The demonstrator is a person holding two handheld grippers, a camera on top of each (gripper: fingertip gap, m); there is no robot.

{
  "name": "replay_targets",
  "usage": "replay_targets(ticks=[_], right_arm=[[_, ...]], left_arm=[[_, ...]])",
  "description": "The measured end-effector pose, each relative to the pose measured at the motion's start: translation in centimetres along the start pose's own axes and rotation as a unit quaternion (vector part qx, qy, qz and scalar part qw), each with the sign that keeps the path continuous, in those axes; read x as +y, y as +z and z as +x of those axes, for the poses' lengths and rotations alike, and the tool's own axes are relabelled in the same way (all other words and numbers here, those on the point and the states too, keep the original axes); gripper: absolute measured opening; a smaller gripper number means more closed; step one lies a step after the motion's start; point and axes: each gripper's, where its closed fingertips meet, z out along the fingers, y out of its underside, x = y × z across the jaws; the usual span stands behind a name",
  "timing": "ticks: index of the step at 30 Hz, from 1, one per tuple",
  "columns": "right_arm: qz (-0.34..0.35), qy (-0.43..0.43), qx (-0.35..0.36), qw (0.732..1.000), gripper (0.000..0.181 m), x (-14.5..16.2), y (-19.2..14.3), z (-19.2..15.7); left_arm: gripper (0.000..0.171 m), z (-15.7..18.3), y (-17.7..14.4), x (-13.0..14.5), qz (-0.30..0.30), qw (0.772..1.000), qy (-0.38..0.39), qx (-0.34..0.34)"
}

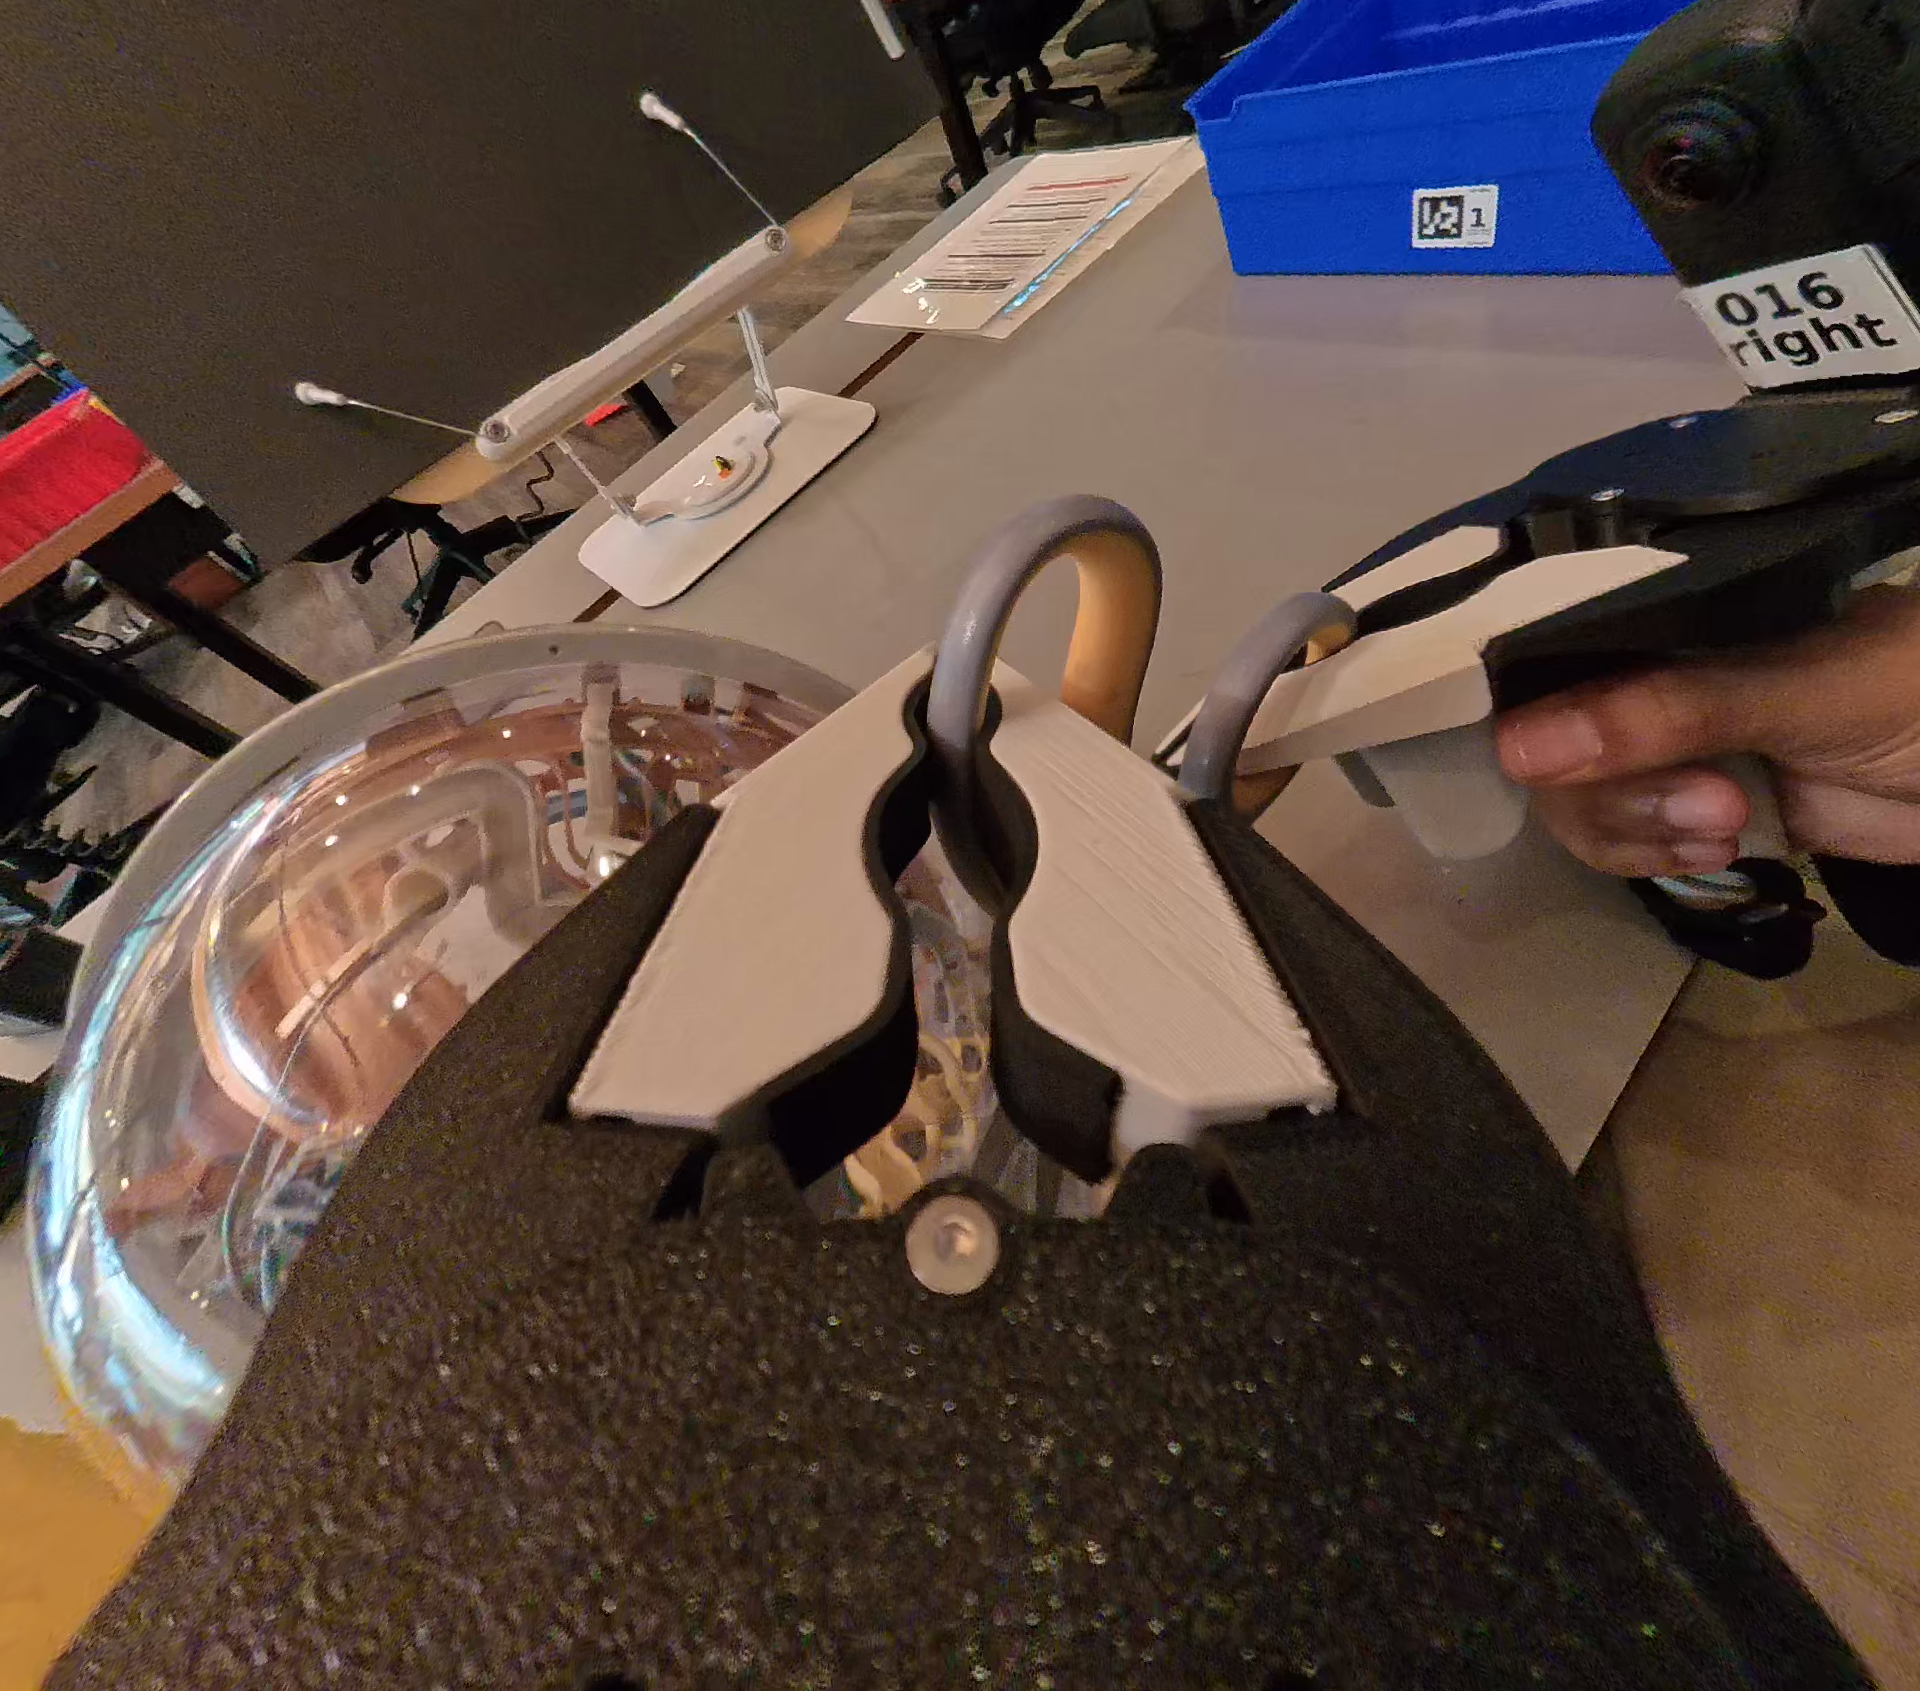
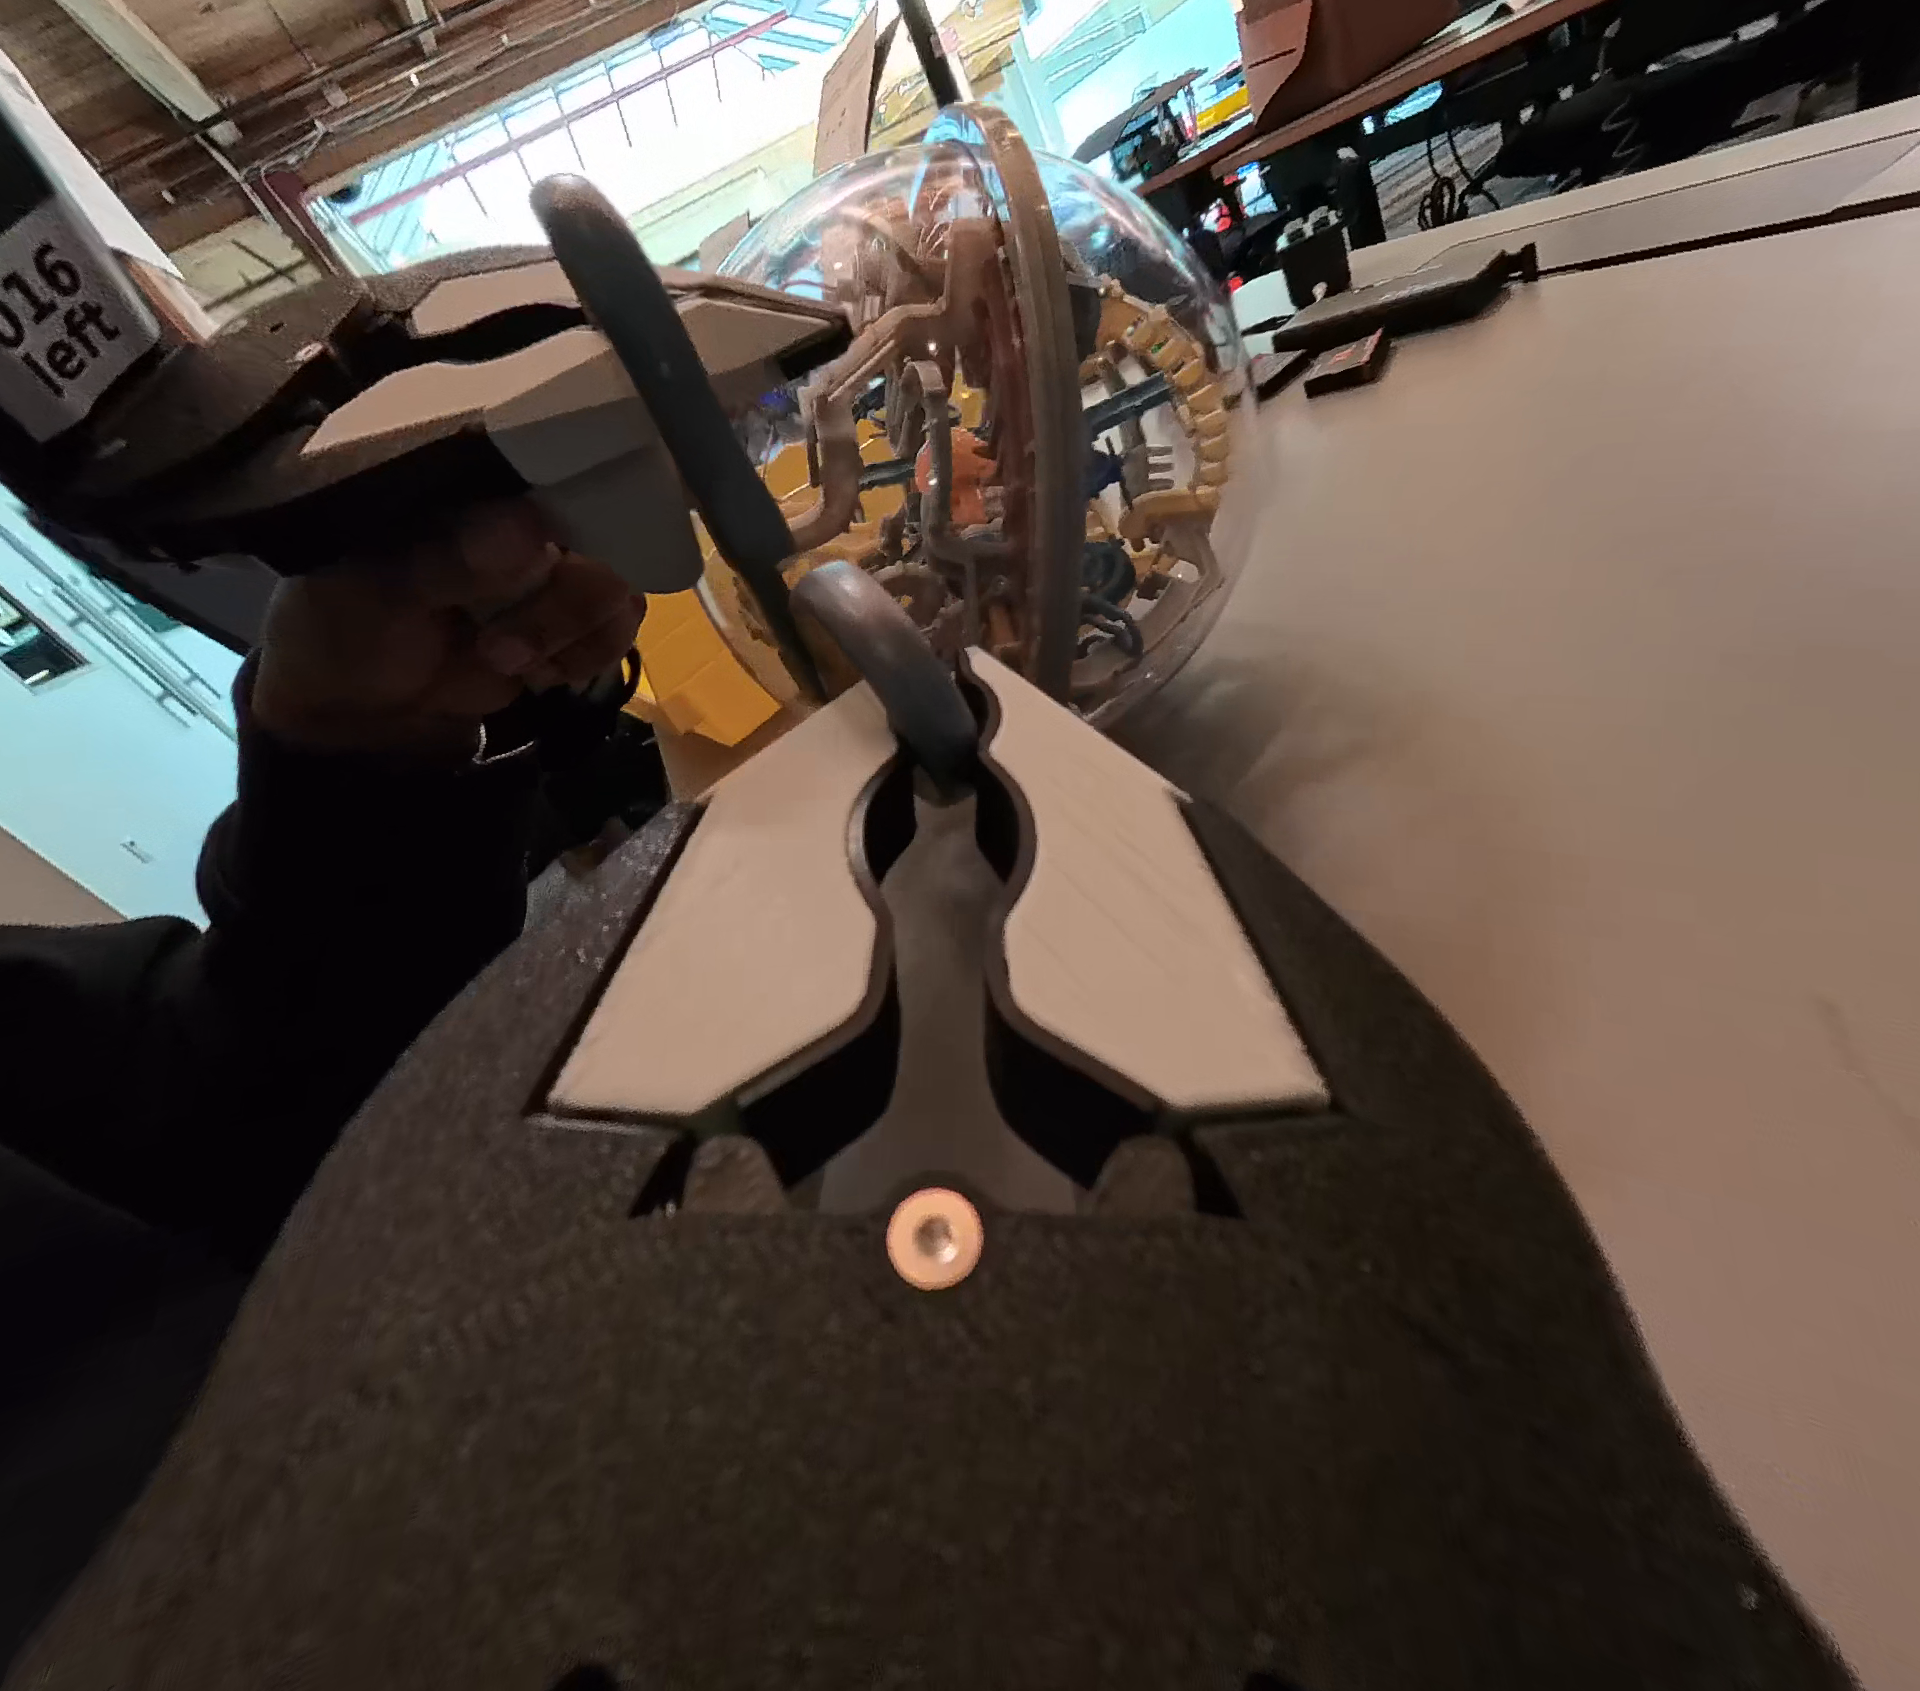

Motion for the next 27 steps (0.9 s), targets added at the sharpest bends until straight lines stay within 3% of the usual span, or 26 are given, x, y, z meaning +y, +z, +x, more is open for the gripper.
replay_targets(ticks=[27], right_arm=[[-0.002,0.031,0.01,0.999,0.001,0.89,0.79,-0.3]], left_arm=[[0.0,0.24,0.01,0.82,-0.02,1.0,0.02,0.009]])
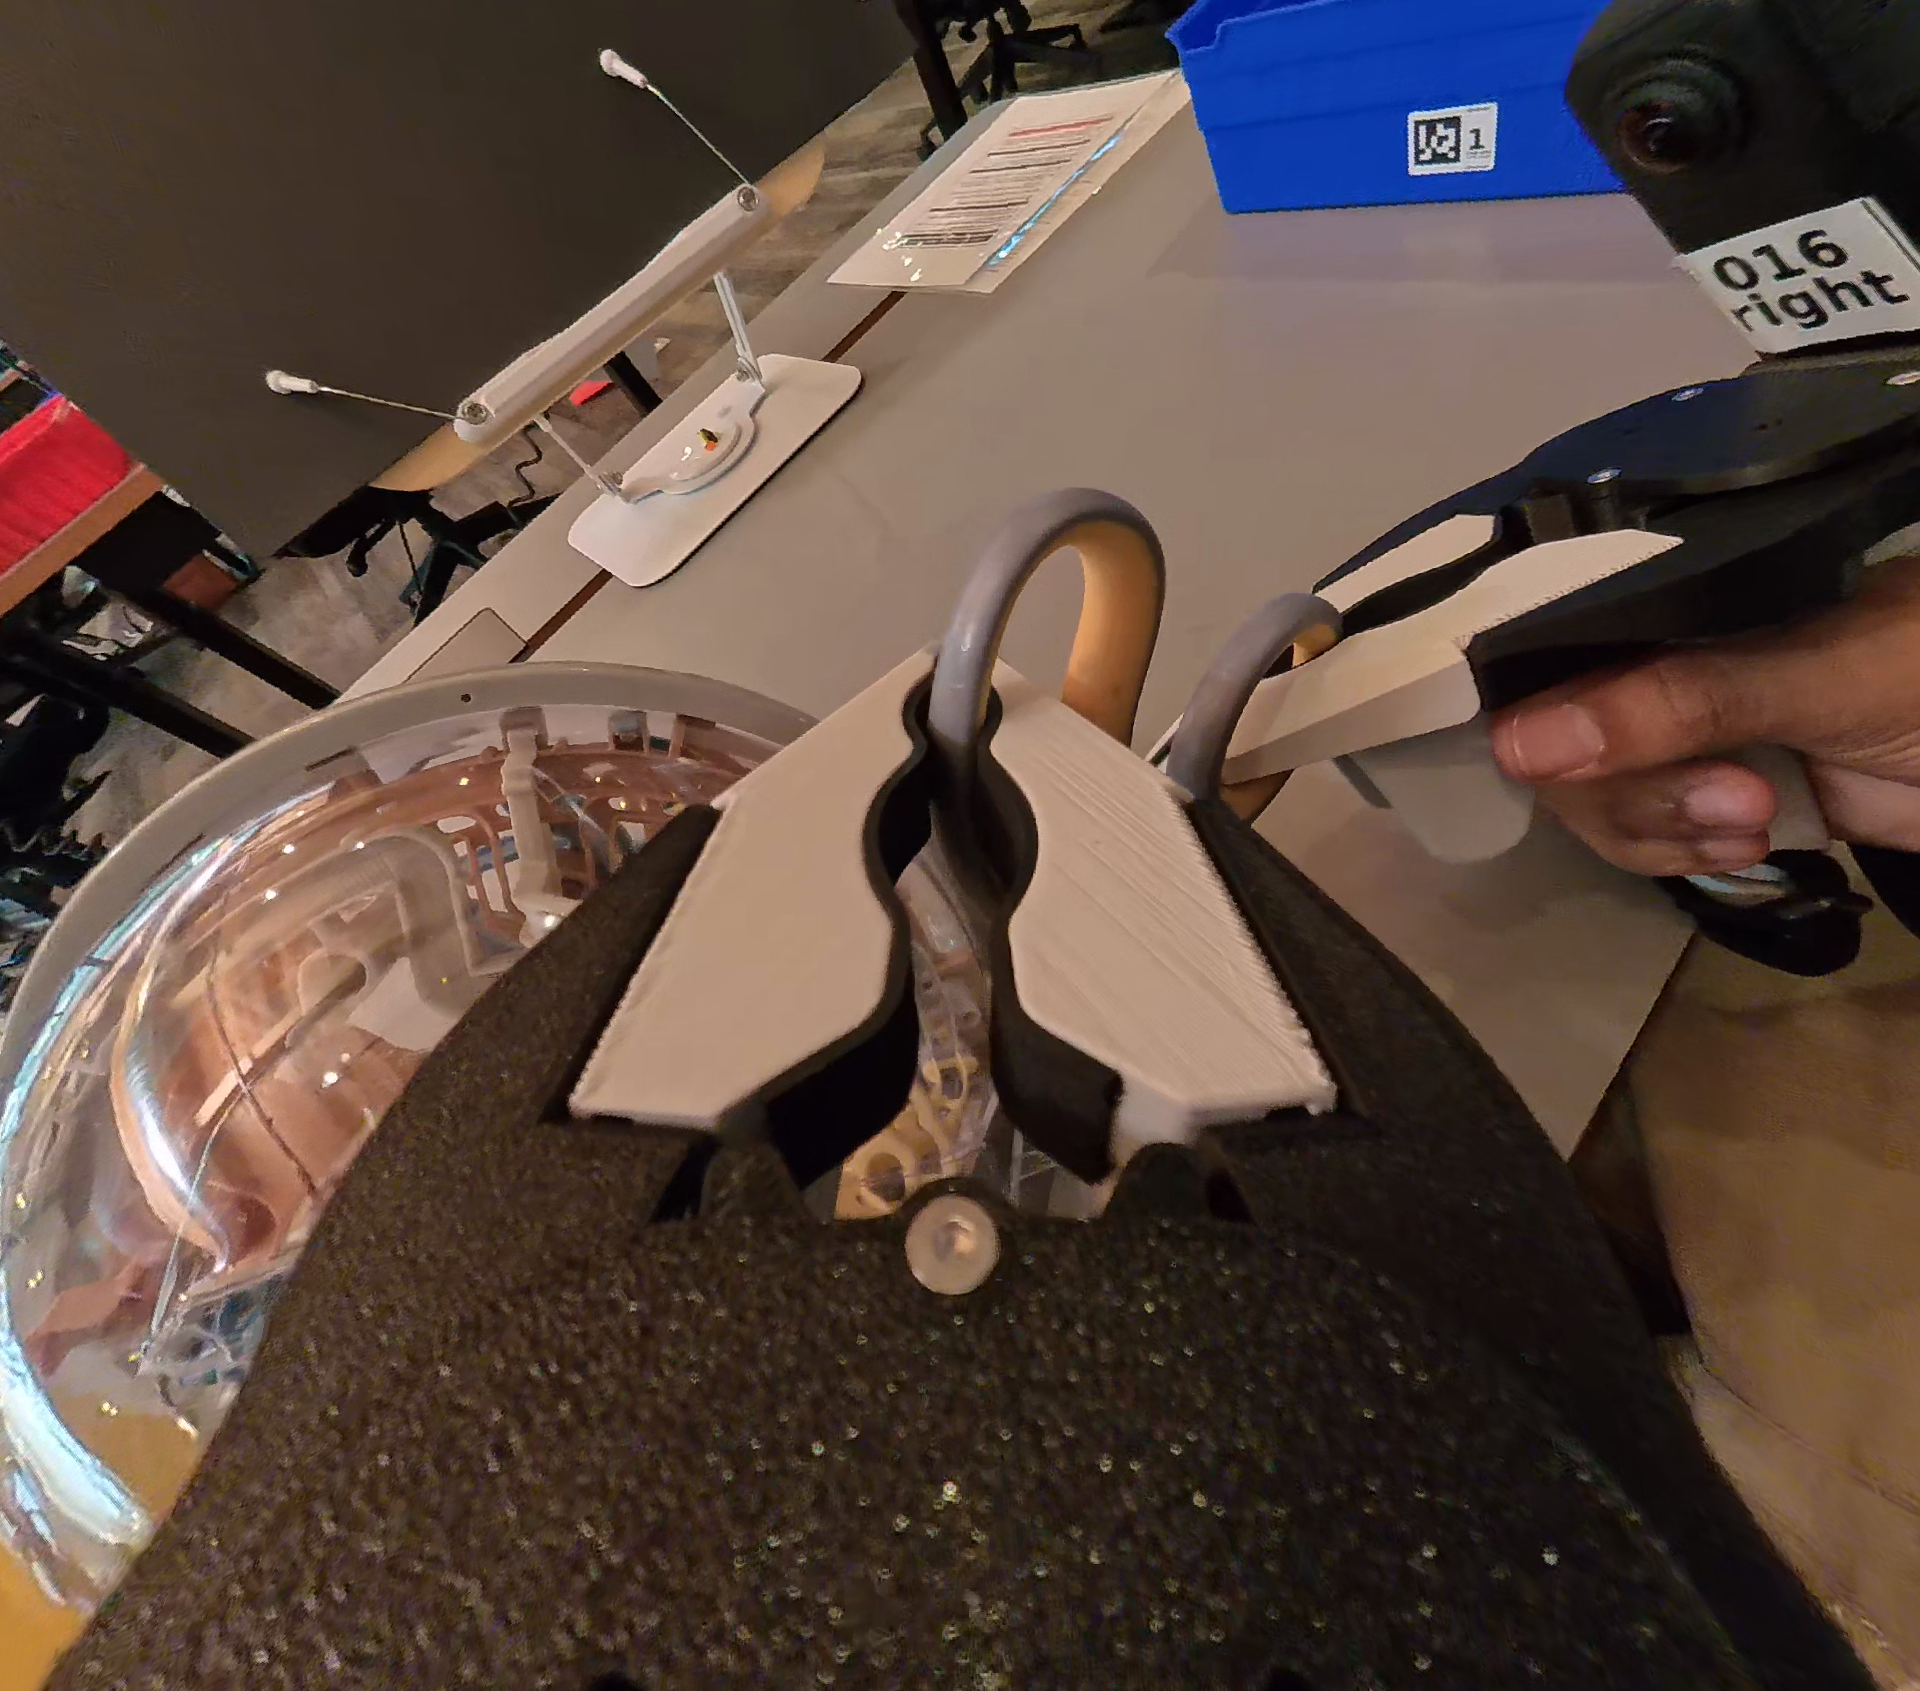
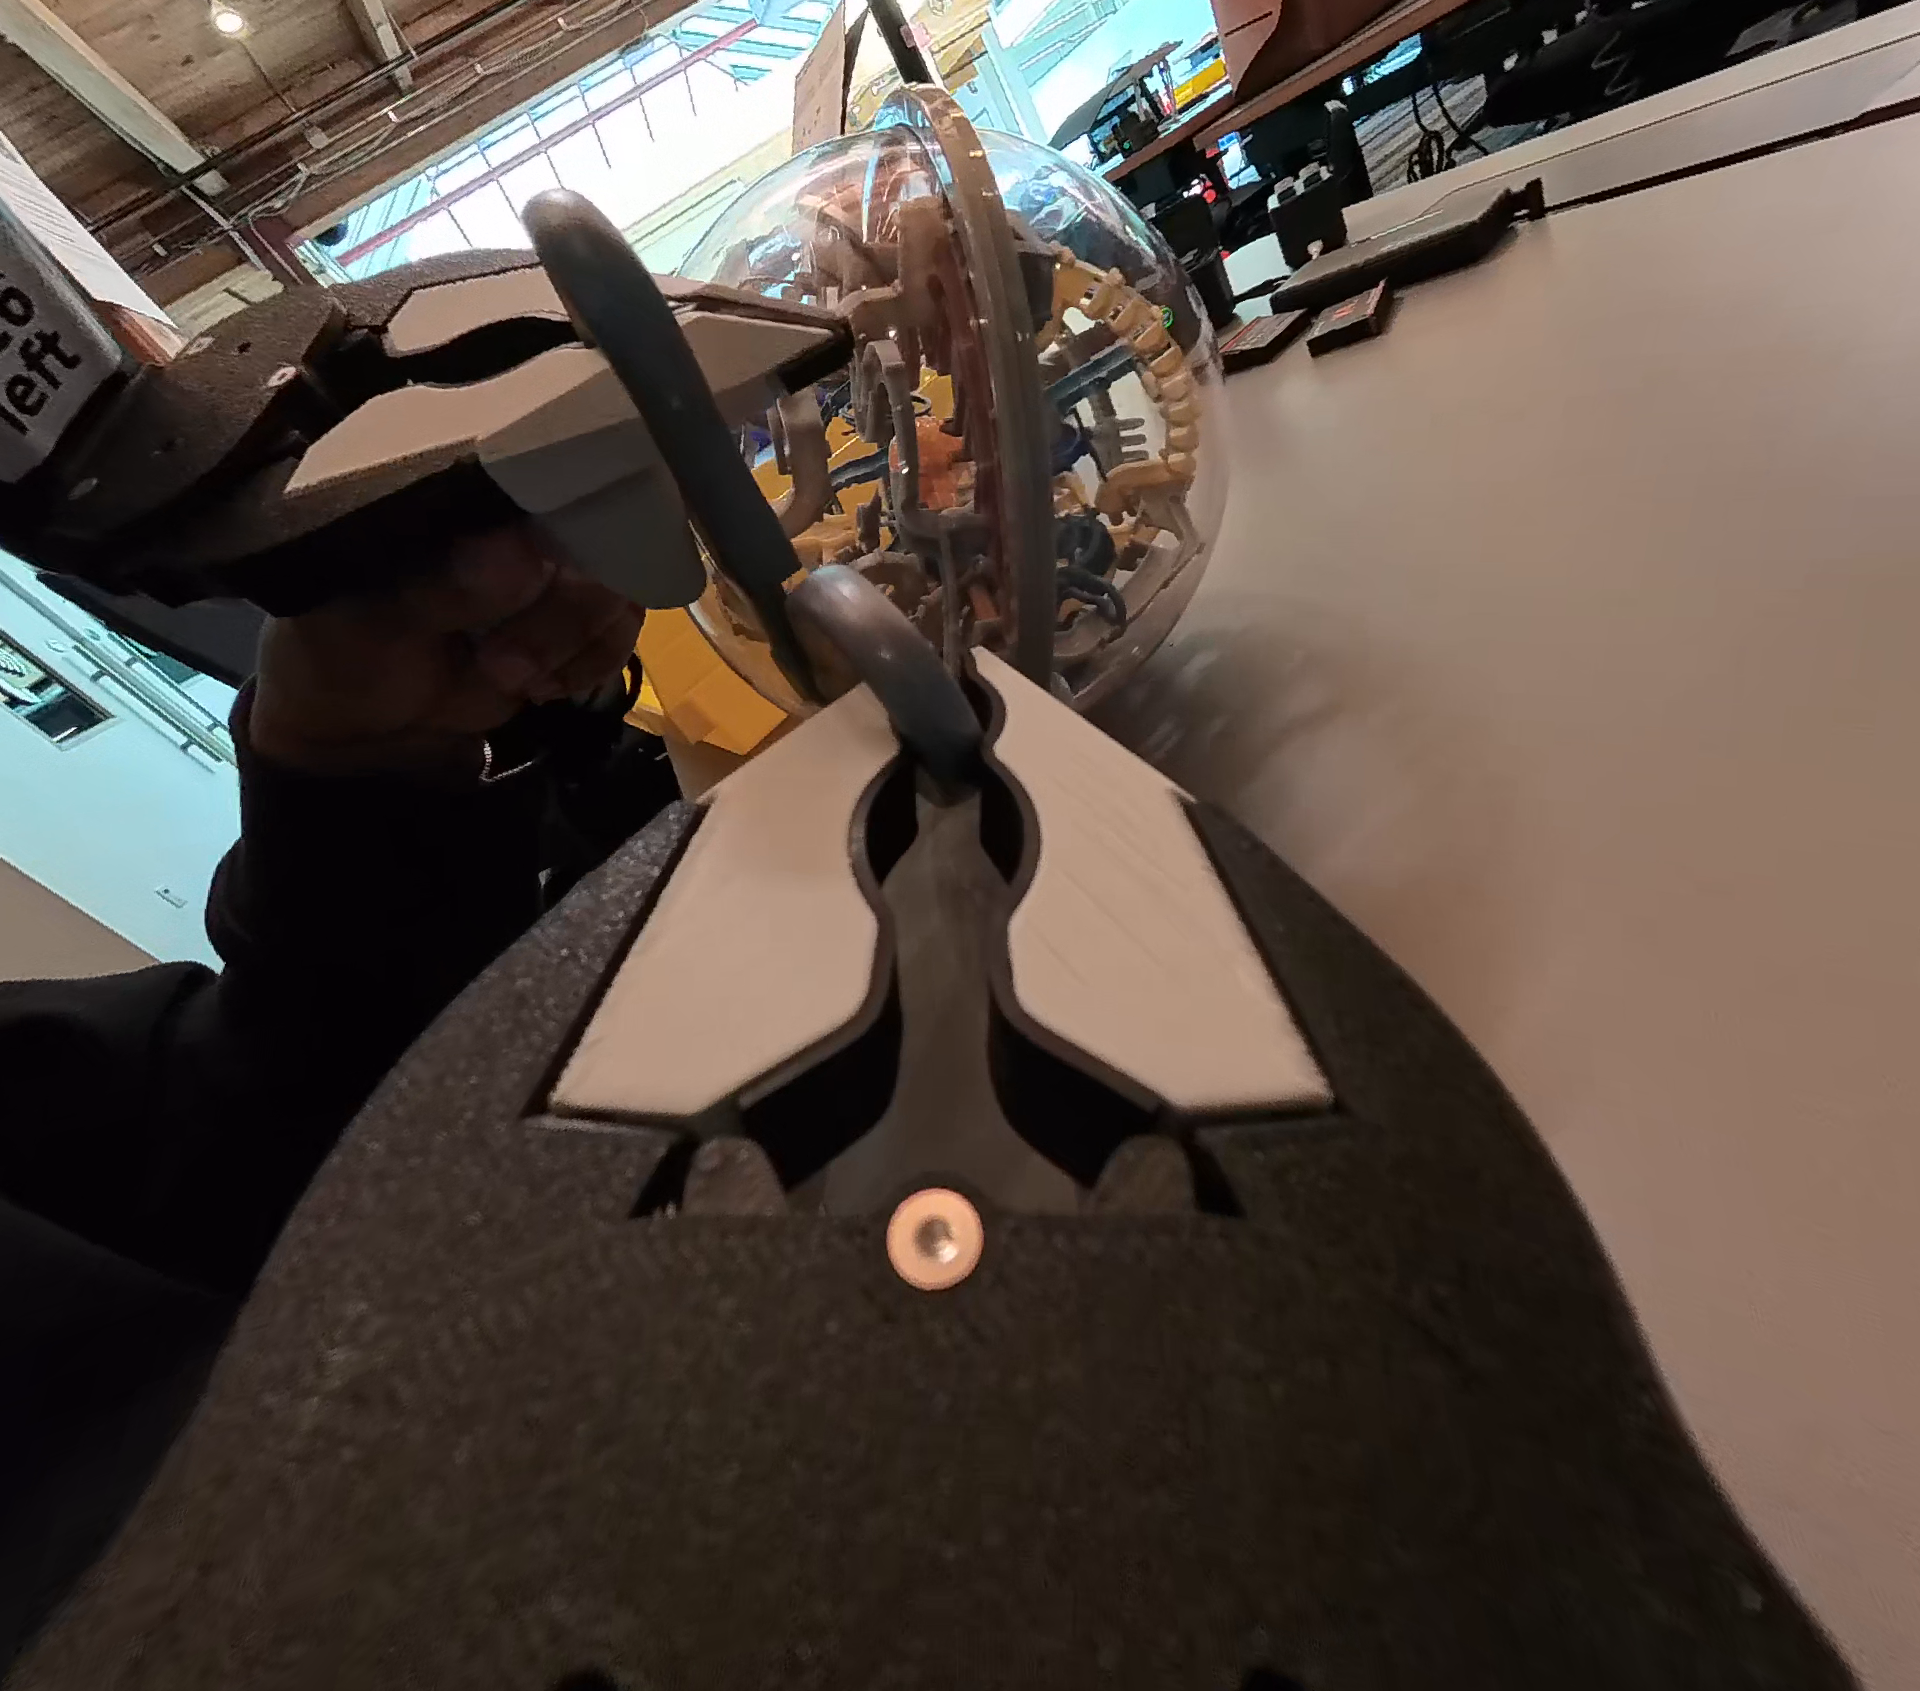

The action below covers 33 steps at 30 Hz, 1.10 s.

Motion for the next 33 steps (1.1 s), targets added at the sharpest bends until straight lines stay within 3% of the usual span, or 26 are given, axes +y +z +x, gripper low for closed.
replay_targets(ticks=[6,16,33], right_arm=[[0.021,-0.009,0.022,1.0,0.0,-1.0,-0.5,0.1],[0.054,-0.082,0.046,0.994,0.0,-5.0,-2.6,-1.9],[0.029,-0.05,0.047,0.997,0.0,-3.3,-1.9,-0.7]], left_arm=[[0.0,0.3,0.0,-0.5,0.01,1.0,-0.015,0.005],[0.0,0.9,-1.4,-3.8,0.077,0.995,-0.067,0.011],[0.0,0.8,-0.1,-2.6,0.049,0.996,-0.072,0.025]])
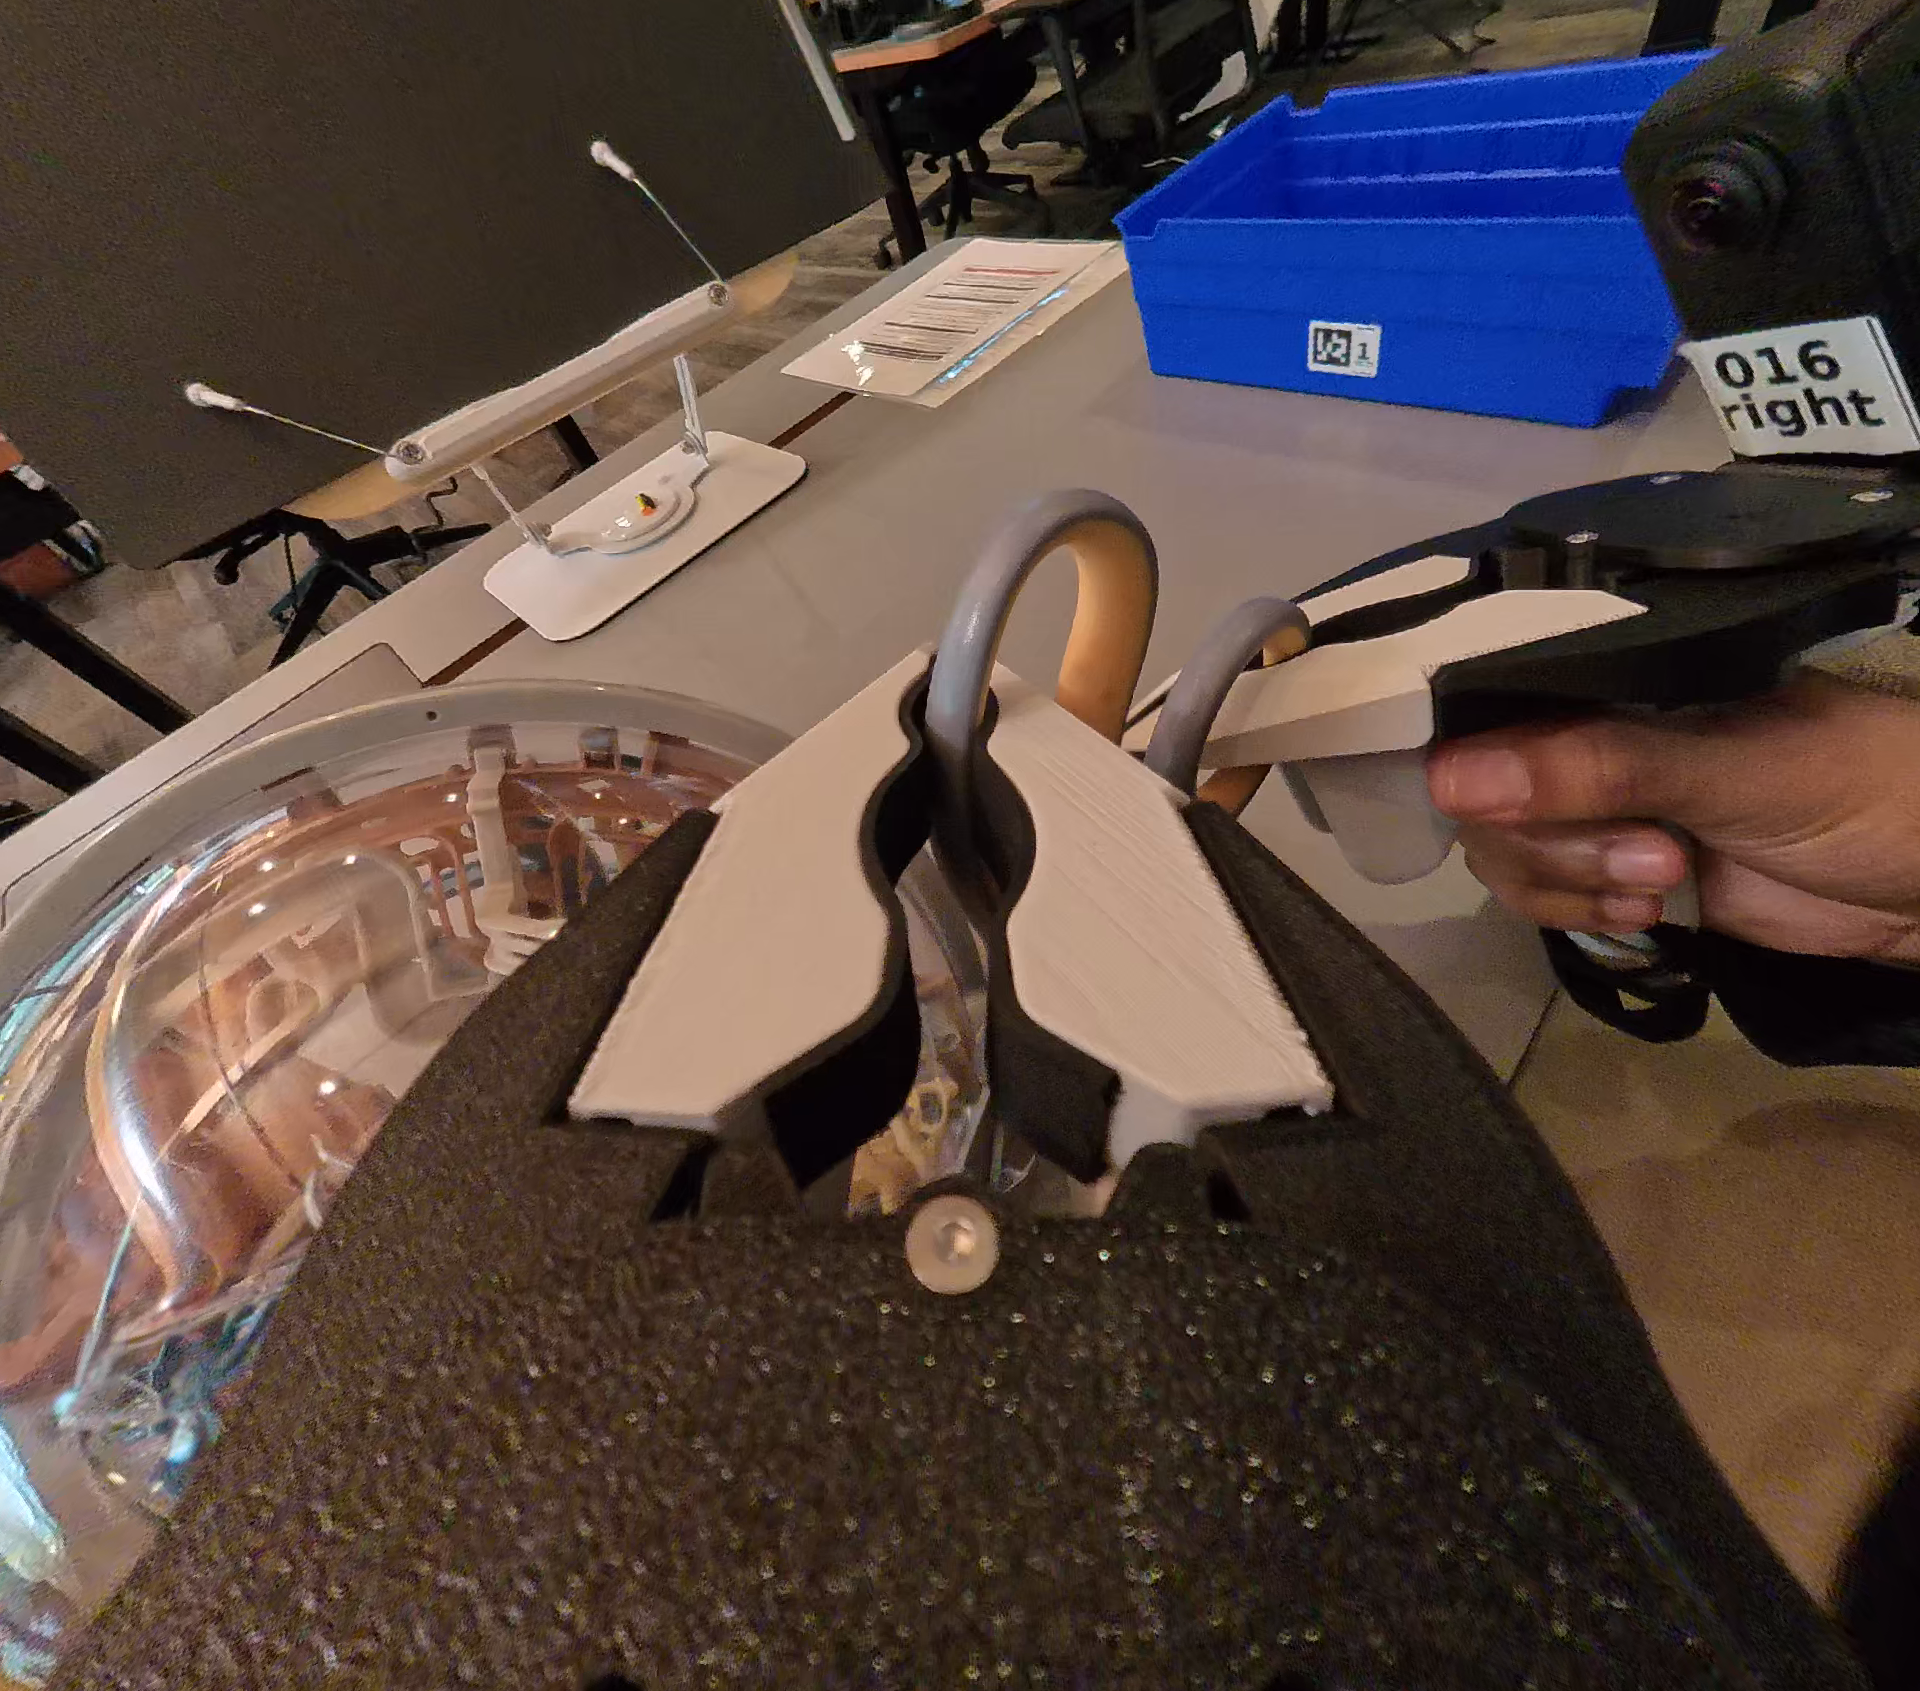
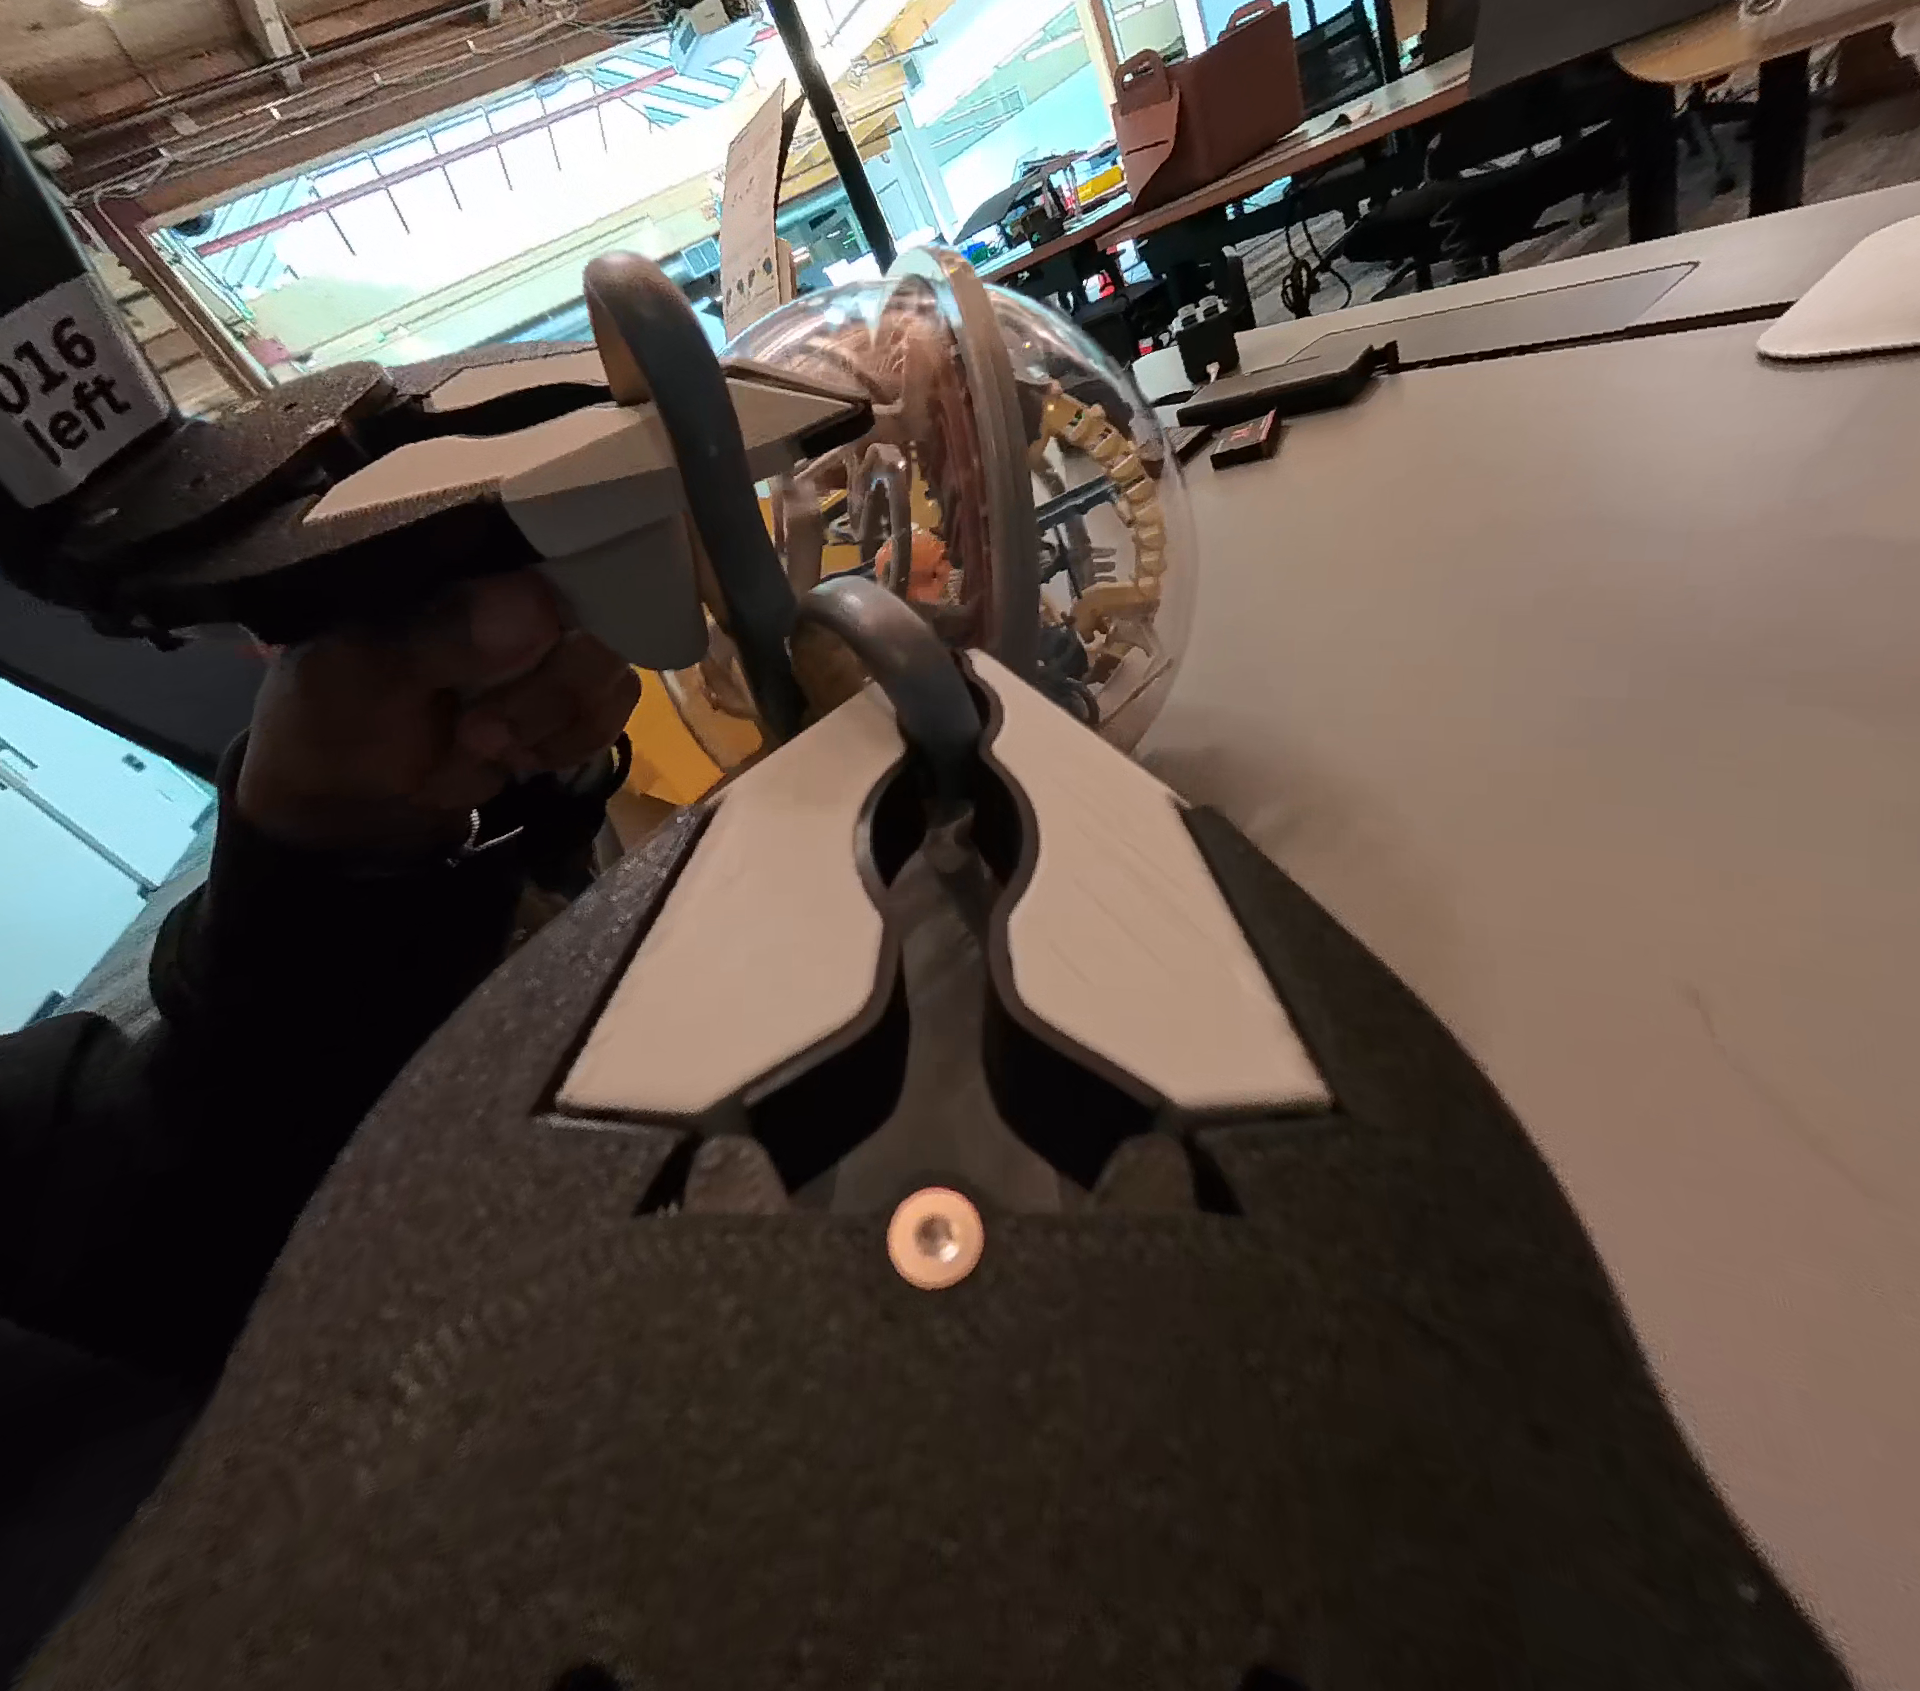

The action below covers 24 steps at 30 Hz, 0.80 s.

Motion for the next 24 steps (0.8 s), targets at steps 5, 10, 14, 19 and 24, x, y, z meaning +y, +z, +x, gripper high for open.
replay_targets(ticks=[5,10,14,19,24], right_arm=[[-0.009,0.016,-0.019,1.0,0.0,0.9,0.6,-0.4],[-0.01,0.019,-0.018,1.0,0.0,1.2,0.8,-0.1],[-0.008,0.017,-0.018,1.0,0.0,1.1,0.8,-0.2],[0.019,-0.002,-0.016,1.0,0.0,-1.2,-0.5,-0.1],[0.048,-0.06,0.021,0.997,0.0,-5.8,-2.4,-0.3]], left_arm=[[0.0,-0.4,0.2,0.0,0.005,1.0,-0.011,0.005],[0.0,-0.6,0.5,0.4,-0.002,1.0,-0.011,0.011],[0.0,-0.7,0.6,0.5,-0.001,1.0,-0.015,0.017],[0.0,0.0,0.5,-1.1,0.03,0.999,-0.013,0.013],[0.0,0.5,1.0,-4.2,0.08,0.994,-0.064,0.045]])
